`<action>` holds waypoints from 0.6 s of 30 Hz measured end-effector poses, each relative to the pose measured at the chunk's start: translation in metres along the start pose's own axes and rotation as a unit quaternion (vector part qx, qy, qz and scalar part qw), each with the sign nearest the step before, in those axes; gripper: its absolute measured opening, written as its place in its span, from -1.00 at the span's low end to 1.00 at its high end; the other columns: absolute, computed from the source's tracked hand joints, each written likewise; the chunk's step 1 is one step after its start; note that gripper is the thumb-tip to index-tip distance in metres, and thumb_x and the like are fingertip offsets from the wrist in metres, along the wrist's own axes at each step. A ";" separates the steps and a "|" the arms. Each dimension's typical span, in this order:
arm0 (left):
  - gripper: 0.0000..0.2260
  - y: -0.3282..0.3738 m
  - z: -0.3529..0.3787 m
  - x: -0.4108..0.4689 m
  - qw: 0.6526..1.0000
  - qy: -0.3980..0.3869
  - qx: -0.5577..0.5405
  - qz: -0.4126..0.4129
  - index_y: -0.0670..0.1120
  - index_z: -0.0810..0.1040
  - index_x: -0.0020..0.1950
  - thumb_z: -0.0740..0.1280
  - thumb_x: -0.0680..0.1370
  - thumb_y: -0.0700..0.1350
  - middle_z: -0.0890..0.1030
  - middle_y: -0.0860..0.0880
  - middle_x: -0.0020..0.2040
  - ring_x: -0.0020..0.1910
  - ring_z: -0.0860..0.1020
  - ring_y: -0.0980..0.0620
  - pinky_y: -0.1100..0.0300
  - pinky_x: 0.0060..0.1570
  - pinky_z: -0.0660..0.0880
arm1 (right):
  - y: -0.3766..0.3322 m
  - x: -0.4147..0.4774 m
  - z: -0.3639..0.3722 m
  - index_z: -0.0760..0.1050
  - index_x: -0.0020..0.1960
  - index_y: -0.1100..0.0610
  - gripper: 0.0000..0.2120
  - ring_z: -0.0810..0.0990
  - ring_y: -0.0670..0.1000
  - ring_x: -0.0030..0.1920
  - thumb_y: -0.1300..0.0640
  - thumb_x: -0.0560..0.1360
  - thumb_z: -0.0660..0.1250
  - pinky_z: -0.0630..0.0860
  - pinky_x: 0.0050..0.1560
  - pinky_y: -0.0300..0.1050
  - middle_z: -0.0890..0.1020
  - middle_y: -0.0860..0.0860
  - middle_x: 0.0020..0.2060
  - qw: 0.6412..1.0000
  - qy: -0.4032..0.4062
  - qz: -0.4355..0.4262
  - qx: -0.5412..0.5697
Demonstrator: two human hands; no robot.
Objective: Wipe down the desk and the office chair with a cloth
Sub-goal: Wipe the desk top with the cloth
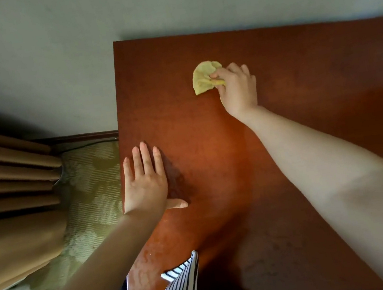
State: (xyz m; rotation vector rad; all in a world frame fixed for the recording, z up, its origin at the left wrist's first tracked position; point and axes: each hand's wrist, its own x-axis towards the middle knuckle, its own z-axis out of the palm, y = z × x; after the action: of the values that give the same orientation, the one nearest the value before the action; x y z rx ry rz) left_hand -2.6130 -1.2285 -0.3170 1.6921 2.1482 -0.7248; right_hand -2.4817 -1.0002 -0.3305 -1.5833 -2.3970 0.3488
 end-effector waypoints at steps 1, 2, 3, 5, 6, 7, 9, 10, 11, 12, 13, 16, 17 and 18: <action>0.20 0.000 0.001 0.001 1.000 0.001 -0.001 0.001 -0.32 -0.40 0.45 0.08 0.27 0.54 -0.26 -0.36 0.49 0.51 -0.18 -0.30 -0.17 0.45 -0.15 | -0.007 0.006 0.004 0.52 0.21 -0.05 -0.72 0.40 0.10 0.16 0.20 0.55 0.26 0.36 0.07 0.03 0.52 0.01 0.11 0.999 0.007 0.031 -0.006; 0.20 0.000 0.000 0.002 1.000 0.003 -0.001 0.003 -0.32 -0.39 0.45 0.08 0.28 0.54 -0.26 -0.36 0.49 0.51 -0.18 -0.30 -0.16 0.45 -0.15 | -0.014 0.010 0.007 0.51 0.21 -0.06 -0.70 0.39 0.09 0.18 0.22 0.55 0.25 0.34 0.10 0.03 0.51 0.00 0.13 0.998 0.015 0.064 -0.010; 0.20 0.000 0.000 0.003 1.000 0.003 -0.001 0.004 -0.32 -0.39 0.45 0.08 0.28 0.54 -0.26 -0.37 0.49 0.51 -0.18 -0.30 -0.16 0.45 -0.14 | -0.020 0.010 0.011 0.50 0.21 -0.07 -0.69 0.37 0.08 0.20 0.23 0.55 0.24 0.31 0.13 0.03 0.50 -0.01 0.14 0.995 0.023 0.098 -0.010; 0.20 -0.001 0.000 0.004 1.000 0.001 0.000 0.006 -0.31 -0.40 0.45 0.08 0.27 0.54 -0.26 -0.37 0.49 0.51 -0.17 -0.30 -0.15 0.46 -0.14 | -0.034 0.006 0.017 0.50 0.21 -0.09 -0.66 0.36 0.06 0.23 0.25 0.54 0.23 0.26 0.17 0.00 0.50 -0.03 0.15 0.988 0.034 0.147 0.002; 0.20 -0.002 0.000 0.004 1.000 0.000 0.002 0.005 -0.31 -0.39 0.45 0.09 0.27 0.54 -0.25 -0.37 0.50 0.51 -0.17 -0.30 -0.15 0.46 -0.14 | -0.040 0.001 0.019 0.51 0.21 -0.09 -0.66 0.36 0.05 0.23 0.25 0.54 0.23 0.25 0.17 -0.01 0.51 -0.04 0.14 0.988 0.033 0.151 0.011; 0.20 -0.002 0.000 0.004 1.000 -0.002 0.004 0.004 -0.31 -0.38 0.45 0.09 0.27 0.54 -0.25 -0.36 0.50 0.51 -0.17 -0.30 -0.14 0.46 -0.14 | -0.047 -0.006 0.022 0.52 0.20 -0.10 -0.67 0.37 0.05 0.22 0.24 0.54 0.24 0.26 0.17 -0.02 0.52 -0.05 0.13 0.990 0.028 0.138 0.018; 0.20 -0.004 -0.001 0.006 1.000 -0.008 0.005 0.001 -0.30 -0.37 0.46 0.10 0.27 0.54 -0.25 -0.36 0.50 0.51 -0.17 -0.29 -0.14 0.46 -0.12 | -0.056 -0.027 0.023 0.53 0.19 -0.09 -0.69 0.38 0.04 0.21 0.21 0.53 0.26 0.27 0.15 -0.03 0.53 -0.06 0.12 0.996 0.012 0.085 0.030; 0.20 -0.004 -0.002 0.006 1.000 -0.011 0.003 -0.001 -0.29 -0.37 0.47 0.10 0.27 0.54 -0.25 -0.35 0.50 0.51 -0.17 -0.29 -0.14 0.46 -0.12 | -0.058 -0.040 0.022 0.54 0.19 -0.09 -0.70 0.39 0.04 0.20 0.19 0.53 0.28 0.29 0.15 -0.03 0.54 -0.06 0.11 0.998 0.005 0.054 0.035; 0.20 -0.005 -0.003 0.005 1.000 -0.014 0.003 -0.002 -0.28 -0.37 0.47 0.10 0.27 0.54 -0.25 -0.34 0.50 0.51 -0.17 -0.28 -0.15 0.46 -0.11 | -0.058 -0.055 0.019 0.55 0.18 -0.07 -0.71 0.40 0.05 0.19 0.18 0.52 0.29 0.30 0.15 -0.02 0.55 -0.06 0.11 0.999 -0.001 0.024 0.040; 0.20 -0.005 -0.004 0.005 1.000 -0.019 0.003 -0.003 -0.28 -0.36 0.47 0.11 0.27 0.54 -0.25 -0.34 0.51 0.52 -0.17 -0.28 -0.15 0.46 -0.10 | -0.057 -0.069 0.017 0.56 0.17 -0.06 -0.73 0.41 0.05 0.17 0.18 0.51 0.30 0.32 0.14 -0.01 0.56 -0.05 0.10 0.999 -0.006 -0.003 0.046; 0.20 -0.006 -0.006 0.005 1.000 -0.024 0.004 -0.006 -0.27 -0.36 0.48 0.13 0.27 0.54 -0.25 -0.33 0.51 0.52 -0.18 -0.27 -0.15 0.46 -0.10 | -0.055 -0.085 0.014 0.58 0.15 -0.04 -0.74 0.43 0.06 0.14 0.19 0.50 0.32 0.34 0.12 0.01 0.57 -0.04 0.08 0.998 -0.012 -0.025 0.054; 0.20 -0.006 -0.010 0.003 0.999 -0.039 0.011 -0.013 -0.26 -0.35 0.49 0.15 0.27 0.53 -0.24 -0.31 0.52 0.52 -0.18 -0.25 -0.15 0.46 -0.11 | -0.045 -0.134 0.003 0.64 0.04 0.05 -0.76 0.51 0.13 0.03 0.27 0.41 0.41 0.42 0.01 0.08 0.62 0.01 -0.04 0.994 -0.012 -0.076 0.083; 0.20 -0.007 -0.012 0.002 0.999 -0.044 0.015 -0.014 -0.26 -0.34 0.49 0.16 0.27 0.53 -0.24 -0.31 0.52 0.52 -0.17 -0.25 -0.15 0.46 -0.11 | -0.040 -0.150 -0.001 0.65 0.00 0.06 -0.75 0.54 0.15 -0.01 0.30 0.37 0.44 0.43 -0.03 0.08 0.63 0.01 -0.08 0.992 -0.007 -0.091 0.087; 0.20 -0.006 -0.014 0.001 0.999 -0.047 0.020 -0.015 -0.26 -0.33 0.49 0.16 0.27 0.54 -0.23 -0.31 0.52 0.52 -0.17 -0.25 -0.16 0.46 -0.11 | -0.035 -0.165 -0.004 0.66 -0.03 0.07 -0.74 0.55 0.16 -0.03 0.31 0.34 0.47 0.44 -0.06 0.07 0.64 0.01 -0.12 0.991 -0.004 -0.105 0.088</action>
State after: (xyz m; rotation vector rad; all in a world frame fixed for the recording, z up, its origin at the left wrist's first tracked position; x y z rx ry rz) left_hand -2.6183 -1.2208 -0.3051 1.6151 2.1118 -0.8425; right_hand -2.4479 -1.1656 -0.3274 -1.2440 -2.4344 0.5084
